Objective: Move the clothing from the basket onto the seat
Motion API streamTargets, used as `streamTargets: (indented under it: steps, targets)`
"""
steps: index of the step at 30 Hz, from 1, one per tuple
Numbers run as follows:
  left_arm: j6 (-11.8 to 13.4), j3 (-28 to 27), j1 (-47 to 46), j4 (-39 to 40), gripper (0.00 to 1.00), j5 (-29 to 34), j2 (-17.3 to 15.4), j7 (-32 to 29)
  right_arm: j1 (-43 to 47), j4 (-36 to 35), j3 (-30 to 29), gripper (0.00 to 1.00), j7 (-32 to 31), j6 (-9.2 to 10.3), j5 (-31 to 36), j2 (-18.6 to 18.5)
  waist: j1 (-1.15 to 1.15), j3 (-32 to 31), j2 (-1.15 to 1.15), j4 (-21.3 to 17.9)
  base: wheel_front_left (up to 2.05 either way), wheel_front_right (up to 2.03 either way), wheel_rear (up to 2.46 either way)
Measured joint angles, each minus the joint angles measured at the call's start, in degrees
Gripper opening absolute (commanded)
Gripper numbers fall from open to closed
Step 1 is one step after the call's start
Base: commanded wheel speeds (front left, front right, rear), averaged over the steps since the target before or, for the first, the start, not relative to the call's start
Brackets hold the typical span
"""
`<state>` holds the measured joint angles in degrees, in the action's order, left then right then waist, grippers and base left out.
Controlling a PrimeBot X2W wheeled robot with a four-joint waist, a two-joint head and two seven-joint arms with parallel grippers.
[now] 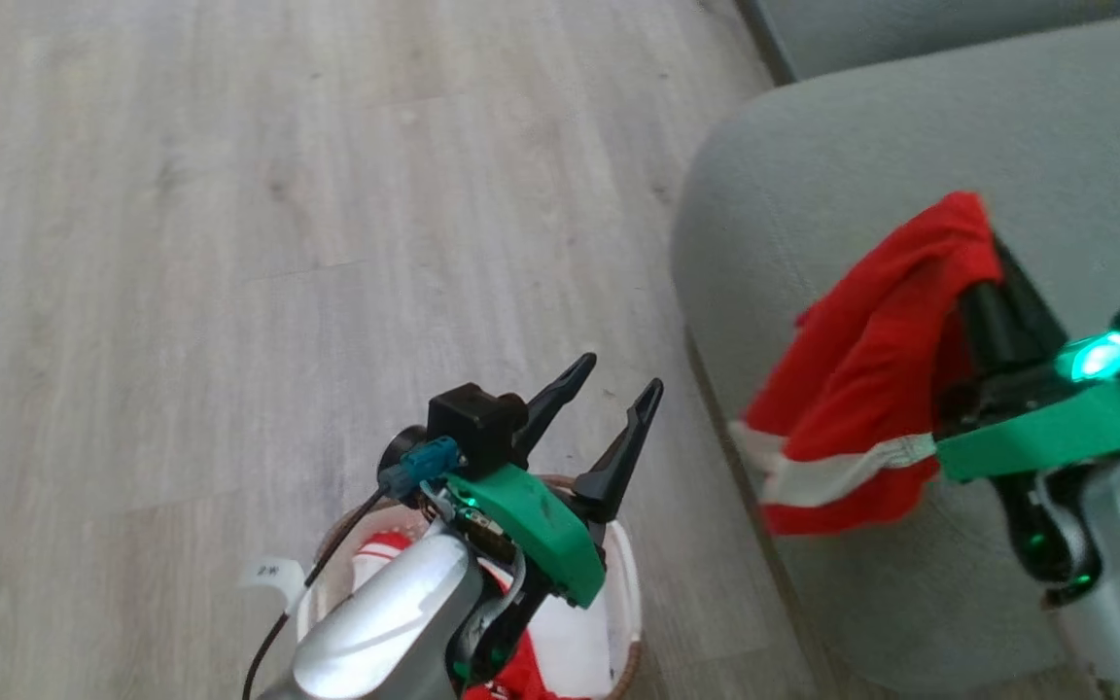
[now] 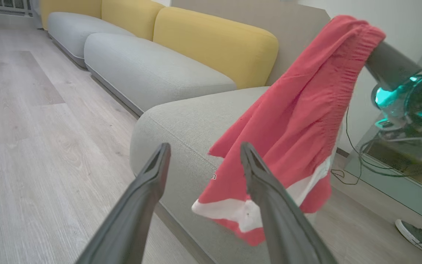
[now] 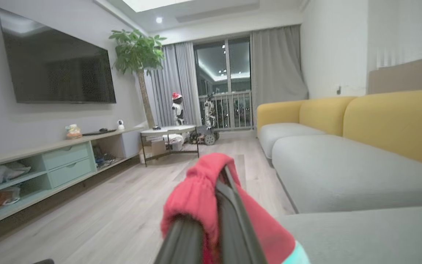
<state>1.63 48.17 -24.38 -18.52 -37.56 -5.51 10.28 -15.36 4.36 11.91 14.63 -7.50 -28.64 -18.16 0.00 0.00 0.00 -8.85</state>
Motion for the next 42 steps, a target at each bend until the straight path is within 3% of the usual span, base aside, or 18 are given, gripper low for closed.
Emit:
streamTargets:
  steps: [7, 24, 34, 42]
  targets:
    - [0.75, -0.04, -1.01, -0.33, 1.00, 1.77, -0.23, 1.85, 0.57, -5.26, -2.68, 0.00, 0.00, 0.00, 0.52, -1.00, 0.00, 0.81, 0.00, -5.91, 0.00, 0.00, 0.00]
    - [1.37, -0.69, -5.14, -3.92, 1.00, 4.69, 0.03, 3.52, 0.73, -9.17, -5.75, 0.00, 0.01, 0.00, 0.78, -1.90, 0.00, 4.21, 0.00, -18.70, 0.00, 0.00, 0.00]
    - [0.85, -0.68, -5.47, -5.43, 1.00, 4.85, 0.59, 3.93, 0.46, -10.31, -6.90, 0.00, 0.01, 0.00, 0.78, -2.69, 0.00, 5.63, 0.00, -19.48, 0.00, 0.00, 0.00]
    - [0.89, -0.51, -8.47, -6.39, 1.00, 5.64, 0.96, 3.93, -10.54, -5.22, -5.52, 0.00, 0.01, 0.00, -0.22, -8.36, 0.01, 9.34, 0.00, -17.80, 0.00, 0.00, 0.00]
